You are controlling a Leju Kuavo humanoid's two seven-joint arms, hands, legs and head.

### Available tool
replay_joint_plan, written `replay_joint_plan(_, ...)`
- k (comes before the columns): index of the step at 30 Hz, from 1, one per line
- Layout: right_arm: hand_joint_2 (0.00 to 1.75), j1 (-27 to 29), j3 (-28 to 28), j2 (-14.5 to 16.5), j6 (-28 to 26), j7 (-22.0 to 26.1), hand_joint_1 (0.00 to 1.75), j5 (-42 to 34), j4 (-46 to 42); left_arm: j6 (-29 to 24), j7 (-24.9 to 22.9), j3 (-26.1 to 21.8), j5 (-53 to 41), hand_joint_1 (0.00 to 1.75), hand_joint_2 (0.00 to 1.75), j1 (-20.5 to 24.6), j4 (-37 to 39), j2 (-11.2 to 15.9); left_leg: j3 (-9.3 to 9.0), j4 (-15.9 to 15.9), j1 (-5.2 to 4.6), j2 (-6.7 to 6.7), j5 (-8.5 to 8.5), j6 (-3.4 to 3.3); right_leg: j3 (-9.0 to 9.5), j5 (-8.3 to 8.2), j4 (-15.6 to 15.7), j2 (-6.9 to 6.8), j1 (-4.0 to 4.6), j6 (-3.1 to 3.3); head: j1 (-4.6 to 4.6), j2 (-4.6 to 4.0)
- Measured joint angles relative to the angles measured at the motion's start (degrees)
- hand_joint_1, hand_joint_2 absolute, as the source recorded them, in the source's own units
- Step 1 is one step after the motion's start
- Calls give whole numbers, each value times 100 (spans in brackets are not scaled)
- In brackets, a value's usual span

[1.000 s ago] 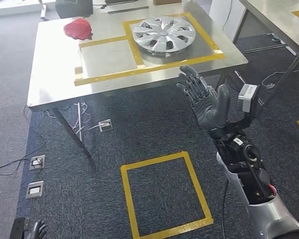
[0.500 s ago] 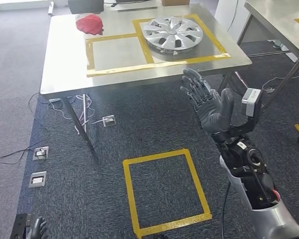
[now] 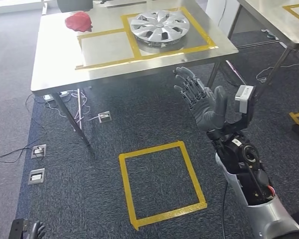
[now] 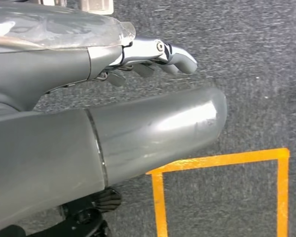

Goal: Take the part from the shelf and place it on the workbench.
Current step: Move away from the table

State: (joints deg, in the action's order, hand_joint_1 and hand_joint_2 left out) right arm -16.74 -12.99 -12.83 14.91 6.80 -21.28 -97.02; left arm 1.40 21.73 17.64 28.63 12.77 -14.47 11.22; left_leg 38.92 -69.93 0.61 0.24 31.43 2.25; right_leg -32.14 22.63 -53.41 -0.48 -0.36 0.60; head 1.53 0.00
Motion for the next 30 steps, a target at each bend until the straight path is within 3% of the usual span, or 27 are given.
replay_joint_plan(3, 0, -9, -3, 0, 0, -9, 0, -3, -1, 0, 13, 0, 1, 0, 0, 13, 0, 7, -778, 1209, -1, -5, -378, -57, -121, -77, -58, 1, 10, -60, -33, 0)
replay_joint_plan(4, 0, -15, -4, 1, 0, -9, 0, -3, -1, 1, 16, 0, 1, 0, 0, 16, 0, 7, -916, 1457, -8, -10, -440, -94, -145, -100, -73, 2, 18, -88, -26, 0)
replay_joint_plan(8, 0, -23, -9, 2, 0, -10, 0, -3, 0, 1, 23, 0, 1, 0, 0, 9, 0, 4, -906, 1562, -23, -13, -565, -262, -201, -137, -103, 13, 20, -222, 7, 0)
replay_joint_plan(10, 0, -26, -7, 2, 0, -10, 0, -3, 0, 2, 25, 0, 2, 0, 0, 13, 0, 1, -846, 1587, -3, 1, -643, -346, -352, 193, -490, 26, 0, -290, 46, 0)
replay_joint_plan(12, 0, -16, -7, 2, 0, -10, 0, -3, 1, 2, 26, 0, 2, 0, 0, 14, 0, -3, -760, 1585, -5, 8, -703, -380, -622, 712, -1319, 30, -18, -344, 104, 0)
replay_joint_plan(13, 0, -8, -7, 2, -1, -12, 0, -3, 2, 2, 26, 0, 1, 0, 0, 11, 0, -5, -716, 1584, -6, 8, -732, -380, -718, 882, -1678, 30, -22, -361, 124, 0)
replay_joint_plan(14, 0, -1, -8, 2, -1, -14, 0, -3, 4, 3, 25, 0, 1, 0, 0, 7, 0, -7, -677, 1581, -8, 7, -762, -376, -723, 946, -1849, 29, -23, -368, 140, 0)
replay_joint_plan(15, 0, 2, -8, 2, -2, -15, 0, -3, 6, 4, 25, 0, 1, 0, 0, 2, 0, -7, -646, 1579, -8, 5, -788, -368, -603, 898, -1769, 30, -22, -364, 159, 0)
replay_joint_plan(16, 0, 0, -7, 2, -2, -16, 0, -3, 8, 7, 25, 0, 1, 0, 0, -1, 0, -8, -626, 1577, -9, 3, -810, -355, -365, 758, -1447, 30, -21, -349, 182, 0)
replay_joint_plan(18, 0, -10, -6, 2, -1, -14, 0, -3, 8, 14, 28, 0, 1, 0, 0, -2, 0, -10, -604, 1570, -19, 1, -846, -315, 207, 491, -536, 30, -3, -290, 228, 0)
replay_joint_plan(20, 0, 4, -3, 2, 0, -7, 0, -4, 3, 18, 42, 0, 1, 0, 0, -8, 1, -13, -576, 1562, -31, 4, -884, -257, 471, 416, -35, 31, 28, -227, 243, 0)
replay_joint_plan(22, 0, 88, 4, 2, -1, -1, 0, -4, -18, 26, 76, 0, -1, 0, 0, -36, 2, -17, -557, 1566, -37, 12, -891, -221, 463, 414, 17, 34, 40, -189, 224, 0)
replay_joint_plan(25, 0, 234, 17, 2, -7, 1, 0, -5, -81, 36, 136, 0, -7, 0, 0, -90, 3, -21, -551, 1576, -54, 17, -857, -396, 453, 398, 48, 39, 36, -173, 166, 0)
replay_joint_plan(26, 0, 266, 24, 2, -10, 1, 0, -5, -101, 36, 147, 0, -8, 0, 0, -105, 3, -21, -554, 1590, -49, 16, -892, -404, 448, 390, 45, 40, 44, -161, 140, 0)
replay_joint_plan(28, 0, 317, 36, 2, -15, -2, 0, -5, -139, 34, 162, 0, -9, 0, 0, -130, 4, -20, -560, 1623, -41, 15, -948, -298, 435, 378, 42, 40, 50, -138, 93, 0)
replay_joint_plan(30, 0, 359, 40, 2, -21, -18, 0, -5, -186, 27, 183, 0, -7, 0, 0, -154, 5, -17, -561, 1647, -38, 14, -980, -247, 422, 369, 40, 40, 51, -125, 53, 0)
